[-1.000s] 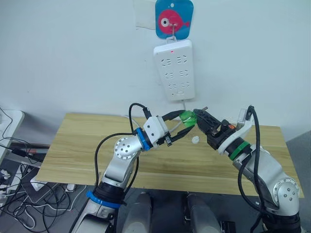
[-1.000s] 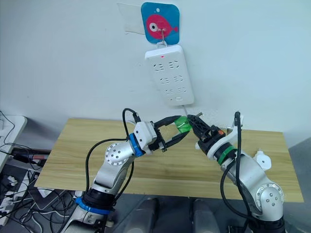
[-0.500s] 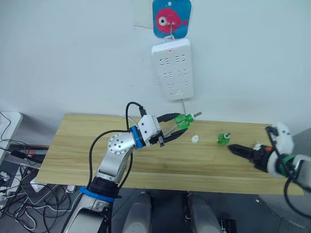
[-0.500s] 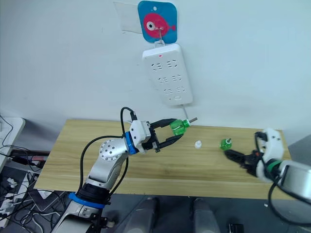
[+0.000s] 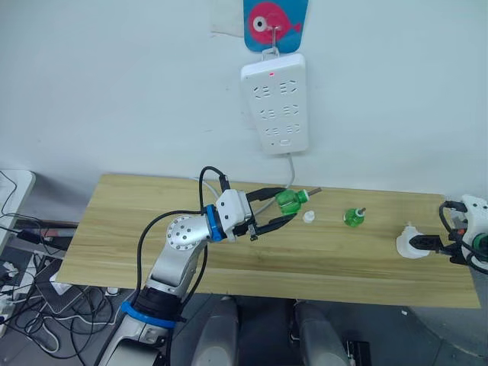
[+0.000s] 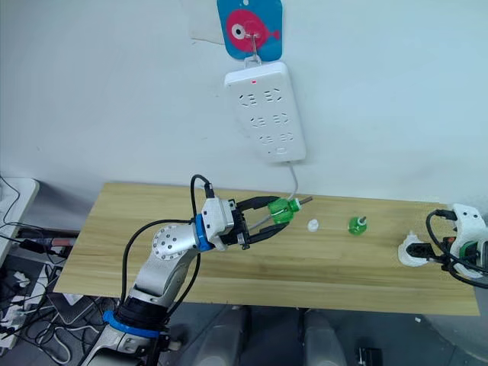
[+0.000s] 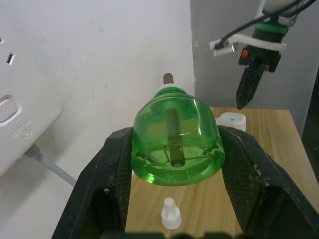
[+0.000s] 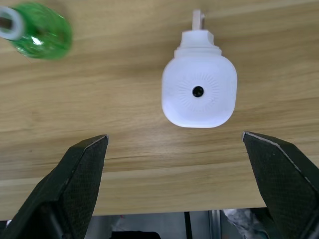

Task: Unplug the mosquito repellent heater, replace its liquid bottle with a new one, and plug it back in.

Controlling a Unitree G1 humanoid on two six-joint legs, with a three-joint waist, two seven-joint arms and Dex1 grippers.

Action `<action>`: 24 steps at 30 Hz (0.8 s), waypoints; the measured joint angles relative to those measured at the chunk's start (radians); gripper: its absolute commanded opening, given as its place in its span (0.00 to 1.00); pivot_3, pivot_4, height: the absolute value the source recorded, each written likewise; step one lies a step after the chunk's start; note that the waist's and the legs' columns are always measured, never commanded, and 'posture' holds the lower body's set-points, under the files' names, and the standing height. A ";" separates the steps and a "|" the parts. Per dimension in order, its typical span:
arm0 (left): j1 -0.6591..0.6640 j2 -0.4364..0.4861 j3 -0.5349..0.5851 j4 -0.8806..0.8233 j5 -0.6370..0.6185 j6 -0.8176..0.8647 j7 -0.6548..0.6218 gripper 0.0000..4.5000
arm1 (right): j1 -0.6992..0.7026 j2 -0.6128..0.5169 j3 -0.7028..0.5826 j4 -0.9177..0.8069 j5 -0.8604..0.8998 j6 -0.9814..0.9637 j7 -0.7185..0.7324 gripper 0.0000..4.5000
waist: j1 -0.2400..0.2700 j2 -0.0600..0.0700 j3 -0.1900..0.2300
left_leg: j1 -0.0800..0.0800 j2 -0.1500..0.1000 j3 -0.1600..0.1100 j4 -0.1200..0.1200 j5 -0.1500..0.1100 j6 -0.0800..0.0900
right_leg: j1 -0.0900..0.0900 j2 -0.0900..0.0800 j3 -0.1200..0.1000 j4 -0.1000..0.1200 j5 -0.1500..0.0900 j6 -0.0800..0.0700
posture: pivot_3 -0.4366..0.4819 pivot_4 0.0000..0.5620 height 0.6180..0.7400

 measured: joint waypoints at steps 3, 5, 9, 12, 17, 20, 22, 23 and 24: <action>0.014 0.005 0.000 -0.025 -0.003 0.015 0.000 0.50 | -0.072 0.051 0.035 0.040 -0.120 0.025 0.070 1.00 | 0.004 0.001 0.002 | 0.000 0.000 0.000 0.000 0.000 0.000 | -0.001 0.000 0.001 0.000 0.000 0.000 | 0.76 0.64 1.00; 0.027 0.013 -0.001 -0.037 -0.005 0.026 0.000 0.50 | -0.115 0.085 0.056 0.062 -0.207 0.023 0.118 1.00 | 0.009 0.000 0.003 | 0.000 0.000 0.000 0.000 0.000 0.000 | -0.001 0.001 0.000 0.000 0.000 0.000 | 0.76 0.64 1.00; 0.049 0.030 0.000 -0.057 -0.005 0.044 0.002 0.50 | -0.152 0.130 0.086 0.109 -0.364 0.016 0.202 1.00 | 0.017 0.001 0.006 | -0.001 0.000 0.000 0.000 0.000 0.000 | -0.001 0.000 0.000 0.000 0.000 0.000 | 0.77 0.65 1.00; 0.059 0.040 0.000 -0.073 -0.008 0.047 0.000 0.50 | -0.178 0.145 0.092 0.136 -0.458 0.015 0.267 1.00 | 0.022 0.001 0.011 | -0.001 0.000 0.000 0.000 0.000 0.000 | -0.001 0.000 0.000 0.000 0.000 0.000 | 0.77 0.66 1.00; 0.065 0.041 -0.001 -0.080 -0.011 0.051 0.000 0.50 | -0.203 0.153 0.096 0.160 -0.593 0.015 0.360 1.00 | 0.031 0.001 0.019 | -0.001 0.000 0.000 0.000 0.000 0.000 | -0.001 0.000 0.000 0.000 0.000 0.000 | 0.76 0.67 1.00; 0.064 0.041 -0.001 -0.080 -0.012 0.051 -0.001 0.50 | -0.208 0.154 0.094 0.166 -0.648 0.020 0.401 1.00 | 0.033 0.001 0.021 | -0.001 0.000 0.000 0.000 0.000 0.000 | -0.001 0.000 0.000 0.000 0.000 0.000 | 0.75 0.67 1.00; 0.064 0.041 -0.001 -0.080 -0.012 0.051 -0.002 0.50 | -0.207 0.154 0.091 0.167 -0.678 0.031 0.425 1.00 | 0.036 0.001 0.022 | -0.001 0.000 0.000 0.000 0.000 0.000 | -0.001 0.000 0.000 0.000 0.000 0.000 | 0.75 0.67 1.00; 0.064 0.041 -0.001 -0.080 -0.012 0.051 -0.002 0.50 | -0.207 0.154 0.088 0.166 -0.687 0.038 0.436 1.00 | 0.037 0.001 0.022 | -0.001 0.000 0.000 0.000 0.000 0.000 | -0.001 0.000 0.000 0.000 0.000 0.000 | 0.75 0.66 1.00; 0.064 0.040 -0.001 -0.080 -0.012 0.050 -0.003 0.50 | -0.207 0.154 0.088 0.165 -0.700 0.043 0.449 1.00 | 0.037 0.001 0.022 | -0.001 0.000 0.000 0.000 0.000 0.000 | -0.001 0.000 0.000 0.000 0.000 0.000 | 0.75 0.66 1.00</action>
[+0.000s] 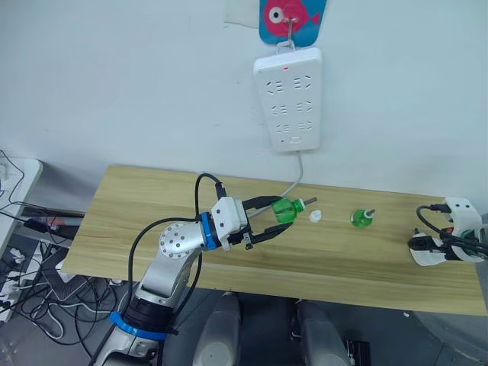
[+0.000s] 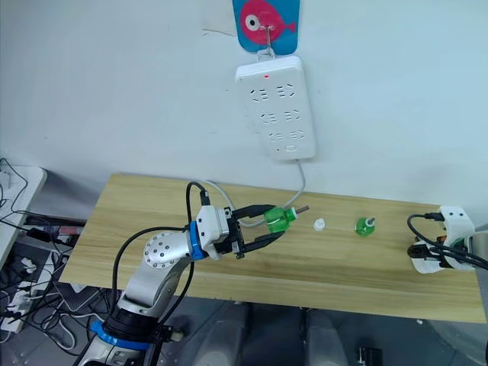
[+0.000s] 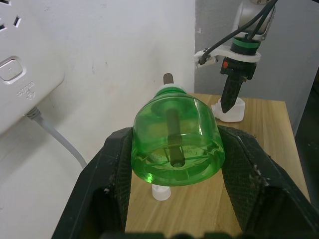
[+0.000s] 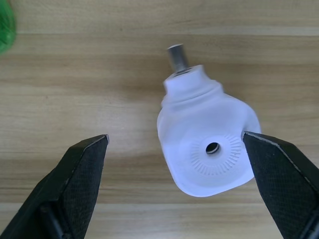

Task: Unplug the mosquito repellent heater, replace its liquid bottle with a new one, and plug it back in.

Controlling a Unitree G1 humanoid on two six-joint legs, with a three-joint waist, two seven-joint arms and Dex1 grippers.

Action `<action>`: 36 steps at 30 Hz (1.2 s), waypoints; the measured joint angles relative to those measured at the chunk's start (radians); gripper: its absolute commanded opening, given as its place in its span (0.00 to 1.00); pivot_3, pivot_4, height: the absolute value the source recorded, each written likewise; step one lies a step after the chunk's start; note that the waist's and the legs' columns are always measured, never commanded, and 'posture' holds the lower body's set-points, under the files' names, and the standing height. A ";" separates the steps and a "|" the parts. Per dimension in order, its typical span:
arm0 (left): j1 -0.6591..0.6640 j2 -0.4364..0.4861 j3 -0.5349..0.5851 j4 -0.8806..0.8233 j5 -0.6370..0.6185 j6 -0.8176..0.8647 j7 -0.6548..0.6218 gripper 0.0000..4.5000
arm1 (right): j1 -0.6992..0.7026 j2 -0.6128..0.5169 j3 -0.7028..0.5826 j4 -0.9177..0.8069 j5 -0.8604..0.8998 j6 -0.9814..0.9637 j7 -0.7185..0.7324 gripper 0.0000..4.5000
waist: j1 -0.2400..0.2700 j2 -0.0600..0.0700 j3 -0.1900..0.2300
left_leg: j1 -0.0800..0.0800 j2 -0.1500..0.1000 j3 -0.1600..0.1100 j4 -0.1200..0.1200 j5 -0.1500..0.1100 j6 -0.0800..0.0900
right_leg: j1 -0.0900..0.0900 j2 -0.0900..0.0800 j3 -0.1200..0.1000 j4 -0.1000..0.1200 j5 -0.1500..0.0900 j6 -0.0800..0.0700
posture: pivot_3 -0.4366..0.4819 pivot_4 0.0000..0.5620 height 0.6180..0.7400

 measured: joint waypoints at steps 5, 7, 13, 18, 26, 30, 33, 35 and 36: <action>0.005 0.000 -0.001 0.000 0.000 -0.002 -0.002 0.50 | 0.003 -0.022 0.025 -0.031 -0.072 -0.020 0.098 1.00 | 0.000 0.003 0.002 | 0.000 0.000 0.000 0.000 0.000 0.000 | 0.000 0.000 0.000 0.000 0.000 0.000 | 0.74 0.66 1.00; 0.009 0.000 -0.002 0.000 0.000 -0.003 -0.003 0.50 | 0.009 -0.053 0.060 -0.053 -0.113 -0.059 0.160 1.00 | 0.000 0.004 0.002 | 0.000 0.000 0.000 0.000 0.000 0.000 | 0.000 0.000 0.000 0.000 0.000 0.000 | 0.75 0.66 1.00; 0.019 0.000 -0.004 0.000 -0.001 -0.005 -0.008 0.50 | 0.057 -0.134 0.154 -0.094 -0.230 -0.217 0.374 1.00 | 0.001 0.005 0.003 | 0.000 0.000 0.000 0.000 0.000 0.000 | 0.000 0.000 0.000 0.000 0.000 0.000 | 0.75 0.67 1.00; 0.021 -0.001 -0.005 0.000 -0.001 -0.006 -0.011 0.50 | 0.113 -0.156 0.200 -0.071 -0.336 -0.385 0.513 1.00 | -0.001 0.005 0.005 | 0.000 0.000 0.001 0.000 0.000 0.000 | 0.000 0.000 0.000 0.000 0.000 0.001 | 0.75 0.70 1.00; 0.027 0.001 -0.008 0.000 -0.001 -0.005 -0.010 0.50 | 0.106 -0.138 0.200 0.030 -0.463 -0.546 0.579 1.00 | -0.001 0.006 0.023 | 0.000 0.000 0.001 0.000 0.000 0.000 | 0.000 0.000 0.001 0.000 0.000 0.000 | 0.75 0.71 1.00; 0.029 0.002 -0.009 -0.003 -0.001 0.011 -0.005 0.50 | 0.085 -0.112 0.199 0.064 -0.497 -0.575 0.605 1.00 | -0.001 0.006 0.027 | 0.000 0.000 0.001 0.000 0.000 0.000 | 0.000 0.000 0.001 0.000 0.000 0.000 | 0.75 0.71 1.00; 0.028 0.002 -0.011 -0.008 -0.001 0.021 0.000 0.50 | 0.079 -0.099 0.197 0.078 -0.520 -0.577 0.614 1.00 | 0.000 0.006 0.028 | 0.000 0.000 0.001 0.000 0.000 0.000 | 0.000 0.000 0.001 0.000 0.000 0.001 | 0.75 0.71 1.00; 0.028 0.002 -0.012 -0.019 -0.001 0.025 0.000 0.50 | 0.078 -0.094 0.195 0.089 -0.523 -0.573 0.617 1.00 | 0.000 0.006 0.028 | 0.000 0.000 0.001 0.000 0.000 0.000 | 0.000 -0.001 0.001 0.000 0.000 0.000 | 0.75 0.72 1.00; 0.027 0.002 -0.013 -0.024 -0.001 0.029 0.000 0.50 | 0.077 -0.090 0.192 0.093 -0.527 -0.573 0.618 1.00 | 0.000 0.006 0.028 | 0.000 0.000 0.001 0.000 0.000 0.000 | 0.000 -0.001 0.001 0.000 0.000 0.000 | 0.75 0.72 1.00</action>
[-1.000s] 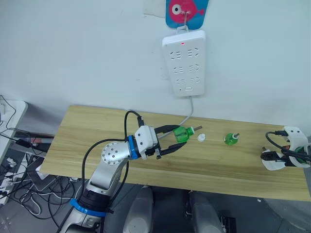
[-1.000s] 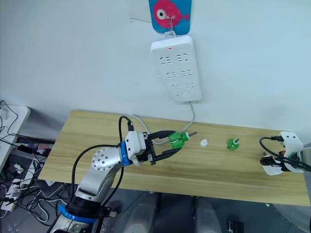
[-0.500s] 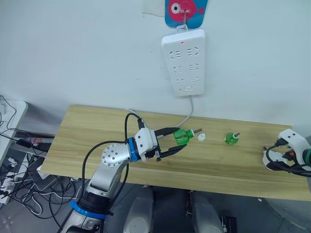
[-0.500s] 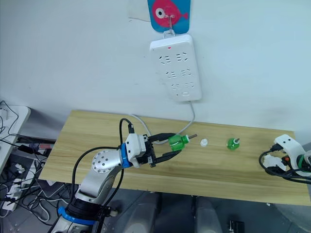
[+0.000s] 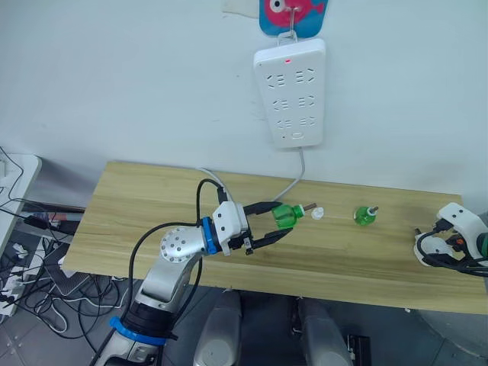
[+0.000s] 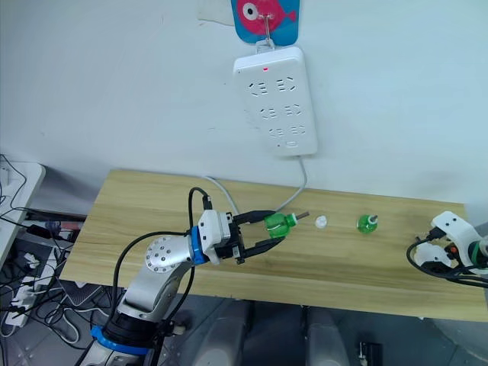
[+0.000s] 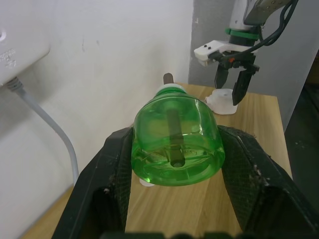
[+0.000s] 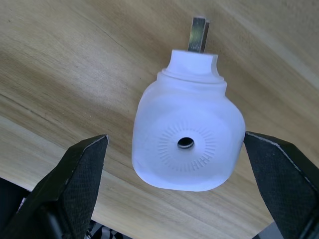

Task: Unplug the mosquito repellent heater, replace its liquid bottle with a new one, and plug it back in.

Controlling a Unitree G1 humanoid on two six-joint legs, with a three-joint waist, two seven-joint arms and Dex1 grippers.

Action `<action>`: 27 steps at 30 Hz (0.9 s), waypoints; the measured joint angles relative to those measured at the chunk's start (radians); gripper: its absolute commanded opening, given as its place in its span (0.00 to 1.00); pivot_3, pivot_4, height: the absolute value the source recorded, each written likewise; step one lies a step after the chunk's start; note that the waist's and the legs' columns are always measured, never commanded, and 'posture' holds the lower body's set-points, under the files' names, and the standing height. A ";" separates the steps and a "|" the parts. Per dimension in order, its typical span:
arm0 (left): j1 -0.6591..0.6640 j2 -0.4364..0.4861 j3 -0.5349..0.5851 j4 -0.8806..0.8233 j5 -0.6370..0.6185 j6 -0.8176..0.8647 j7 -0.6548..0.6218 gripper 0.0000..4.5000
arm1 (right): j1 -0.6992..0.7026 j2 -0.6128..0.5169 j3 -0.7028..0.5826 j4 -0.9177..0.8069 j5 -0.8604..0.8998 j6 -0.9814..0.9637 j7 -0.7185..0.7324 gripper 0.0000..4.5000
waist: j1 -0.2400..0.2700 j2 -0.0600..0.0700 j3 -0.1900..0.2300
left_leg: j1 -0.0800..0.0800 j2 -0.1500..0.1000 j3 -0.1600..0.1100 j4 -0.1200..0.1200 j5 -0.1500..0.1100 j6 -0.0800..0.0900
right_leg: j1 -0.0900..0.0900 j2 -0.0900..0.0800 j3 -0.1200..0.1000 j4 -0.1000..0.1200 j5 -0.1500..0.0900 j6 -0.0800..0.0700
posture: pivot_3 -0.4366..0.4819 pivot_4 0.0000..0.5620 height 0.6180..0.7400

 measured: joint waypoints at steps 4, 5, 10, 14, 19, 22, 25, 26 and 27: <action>0.000 0.005 -0.004 -0.006 -0.002 0.010 0.000 0.50 | -0.008 0.020 -0.003 0.041 -0.018 -0.006 0.000 1.00 | 0.000 0.000 0.000 | 0.000 0.000 0.000 0.000 0.000 0.000 | 0.000 0.000 0.000 0.000 0.000 0.000 | 0.76 0.73 1.00; -0.001 0.008 -0.004 -0.007 -0.003 0.011 0.000 0.50 | -0.013 0.029 -0.004 0.056 -0.028 -0.018 0.000 1.00 | 0.000 0.000 0.001 | 0.000 0.000 0.000 0.000 0.000 0.000 | 0.000 0.000 0.000 0.000 0.000 0.000 | 0.76 0.73 1.00; -0.001 0.018 -0.004 -0.007 -0.007 0.014 0.000 0.50 | -0.040 0.052 -0.012 0.105 -0.040 -0.068 0.004 1.00 | 0.000 0.000 0.007 | 0.000 0.000 0.000 0.000 0.000 0.000 | 0.000 0.000 0.000 0.000 0.000 0.000 | 0.77 0.73 1.00; -0.002 0.020 -0.004 -0.008 -0.011 0.020 0.001 0.50 | -0.062 0.067 -0.024 0.144 -0.048 -0.095 0.020 1.00 | 0.000 0.000 0.011 | 0.000 0.000 0.000 0.000 0.000 0.000 | 0.000 0.000 0.000 0.000 0.000 0.000 | 0.77 0.73 1.00; -0.002 0.023 -0.004 -0.016 -0.011 0.029 0.001 0.50 | -0.068 0.071 -0.030 0.155 -0.066 -0.096 0.030 1.00 | 0.000 0.000 0.012 | 0.000 0.000 0.000 0.000 0.000 0.000 | 0.000 0.000 0.000 0.000 0.000 0.000 | 0.77 0.73 1.00; -0.002 0.025 -0.004 -0.030 -0.011 0.029 0.001 0.50 | -0.068 0.075 -0.040 0.155 -0.071 -0.090 0.038 0.96 | 0.000 0.000 0.013 | 0.000 0.000 0.000 0.000 0.000 0.000 | 0.000 0.000 0.000 0.000 0.000 0.000 | 0.77 0.73 1.00; -0.002 0.025 -0.004 -0.030 -0.011 0.029 0.002 0.50 | -0.068 0.080 -0.048 0.155 -0.071 -0.087 0.040 0.81 | 0.000 0.000 0.013 | 0.000 0.000 0.000 0.000 0.000 0.000 | 0.000 0.000 0.000 0.000 0.000 0.000 | 0.76 0.73 1.00; -0.002 0.025 -0.004 -0.030 -0.011 0.029 0.001 0.50 | -0.068 0.081 -0.050 0.155 -0.071 -0.086 0.042 0.73 | 0.000 0.000 0.013 | 0.000 0.000 0.000 0.000 0.000 0.000 | 0.000 0.000 0.000 0.000 0.000 0.000 | 0.76 0.73 1.00; -0.002 0.025 -0.004 -0.030 -0.011 0.029 0.001 0.50 | -0.068 0.081 -0.054 0.155 -0.072 -0.084 0.043 0.65 | 0.000 0.000 0.013 | 0.000 0.000 0.000 0.000 0.000 0.000 | 0.000 0.000 0.000 0.000 0.000 0.000 | 0.76 0.73 1.00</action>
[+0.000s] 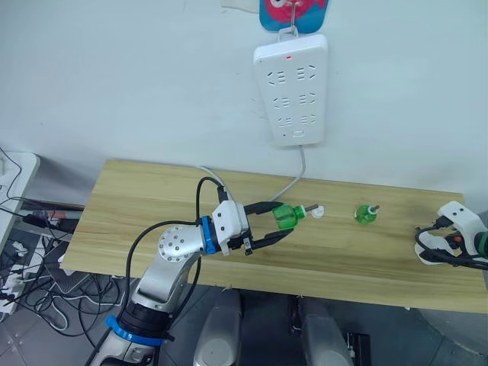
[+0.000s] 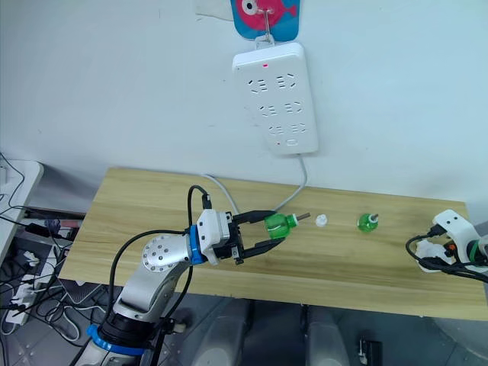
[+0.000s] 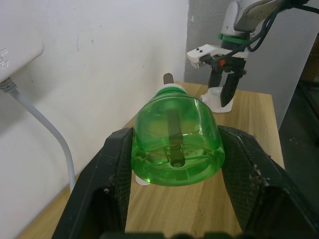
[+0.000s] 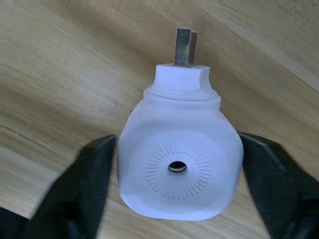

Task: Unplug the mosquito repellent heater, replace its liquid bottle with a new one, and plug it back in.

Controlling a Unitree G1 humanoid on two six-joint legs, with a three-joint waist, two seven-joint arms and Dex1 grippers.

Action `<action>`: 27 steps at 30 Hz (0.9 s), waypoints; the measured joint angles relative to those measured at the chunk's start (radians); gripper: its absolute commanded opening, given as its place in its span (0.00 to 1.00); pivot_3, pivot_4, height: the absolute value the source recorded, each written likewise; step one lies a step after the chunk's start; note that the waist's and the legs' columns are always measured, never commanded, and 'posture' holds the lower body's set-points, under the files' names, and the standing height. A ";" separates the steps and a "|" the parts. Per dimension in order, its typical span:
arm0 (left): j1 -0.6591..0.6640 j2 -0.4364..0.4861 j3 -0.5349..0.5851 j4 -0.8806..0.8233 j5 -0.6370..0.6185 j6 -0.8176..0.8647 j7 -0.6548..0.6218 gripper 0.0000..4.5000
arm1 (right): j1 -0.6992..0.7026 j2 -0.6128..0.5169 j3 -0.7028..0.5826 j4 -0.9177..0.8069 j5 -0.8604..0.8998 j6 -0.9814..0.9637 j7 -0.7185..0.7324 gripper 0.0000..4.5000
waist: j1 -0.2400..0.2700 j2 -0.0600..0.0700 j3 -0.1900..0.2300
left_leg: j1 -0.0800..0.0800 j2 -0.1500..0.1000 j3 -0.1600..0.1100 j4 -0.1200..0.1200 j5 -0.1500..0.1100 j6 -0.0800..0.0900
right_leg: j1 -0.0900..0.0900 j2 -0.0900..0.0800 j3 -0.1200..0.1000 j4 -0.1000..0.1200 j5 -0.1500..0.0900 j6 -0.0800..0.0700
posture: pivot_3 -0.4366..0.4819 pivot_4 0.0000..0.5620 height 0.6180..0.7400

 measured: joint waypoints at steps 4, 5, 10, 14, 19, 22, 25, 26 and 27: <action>0.000 0.000 0.000 0.000 0.000 0.000 -0.001 0.50 | 0.004 0.002 -0.015 -0.005 0.001 0.008 0.006 0.65 | 0.000 0.000 0.001 | 0.000 0.000 0.000 0.000 0.000 0.000 | 0.000 0.000 0.000 0.000 0.000 0.000 | 0.75 0.72 1.00; 0.000 0.000 0.000 0.000 0.000 0.000 -0.001 0.50 | 0.008 0.002 -0.021 -0.011 0.002 0.016 0.011 0.65 | 0.000 0.000 0.001 | 0.000 0.000 0.000 0.000 0.000 0.000 | 0.000 0.000 0.000 0.000 0.000 0.000 | 0.75 0.72 1.00; -0.005 -0.002 -0.003 0.005 0.000 -0.007 -0.011 0.50 | 0.044 -0.014 -0.105 -0.109 0.062 0.146 0.028 0.65 | 0.000 0.002 0.002 | -0.001 0.000 0.000 0.000 0.000 0.000 | 0.000 0.000 0.000 0.000 0.000 0.000 | 0.74 0.72 1.00; -0.007 0.030 0.005 0.049 -0.004 -0.056 -0.066 0.50 | 0.207 -0.197 -0.344 -0.459 0.306 0.539 0.187 0.65 | 0.000 0.013 0.005 | -0.001 0.001 -0.001 0.000 0.000 0.000 | 0.001 -0.003 -0.001 0.000 0.000 0.000 | 0.72 0.70 1.00; -0.019 0.058 0.018 0.085 -0.028 -0.115 -0.151 0.50 | 0.361 -0.186 -0.620 -0.709 0.571 0.871 0.293 0.65 | 0.000 0.007 0.006 | -0.001 0.001 -0.004 0.000 0.000 0.000 | 0.002 -0.002 -0.002 -0.002 0.000 0.000 | 0.70 0.69 1.00; -0.036 0.074 0.029 0.116 -0.044 -0.153 -0.204 0.50 | 0.395 -0.146 -0.707 -0.734 0.738 0.970 0.286 0.65 | 0.000 0.007 0.007 | -0.001 0.000 -0.001 0.001 0.000 0.000 | 0.002 -0.003 -0.001 -0.003 0.002 0.004 | 0.70 0.69 1.00; -0.075 0.074 0.030 0.128 -0.060 -0.182 -0.257 0.50 | 0.394 -0.123 -0.753 -0.728 0.955 0.985 0.193 0.65 | 0.000 0.004 0.008 | -0.002 0.000 0.001 0.001 0.000 0.000 | 0.002 -0.004 0.000 -0.005 0.003 0.006 | 0.70 0.69 1.00; -0.084 0.074 0.032 0.129 -0.068 -0.191 -0.268 0.50 | 0.392 -0.114 -0.755 -0.727 1.003 0.985 0.160 0.65 | 0.000 0.004 0.008 | -0.002 0.000 0.001 0.001 0.000 0.000 | 0.002 -0.004 0.000 -0.005 0.003 0.006 | 0.71 0.69 1.00; -0.093 0.075 0.036 0.131 -0.077 -0.198 -0.285 0.50 | 0.385 -0.099 -0.754 -0.716 1.076 0.985 0.104 0.65 | 0.000 0.003 0.008 | -0.002 0.000 0.000 0.001 0.000 0.000 | 0.002 -0.003 0.000 -0.005 0.003 0.006 | 0.71 0.69 1.00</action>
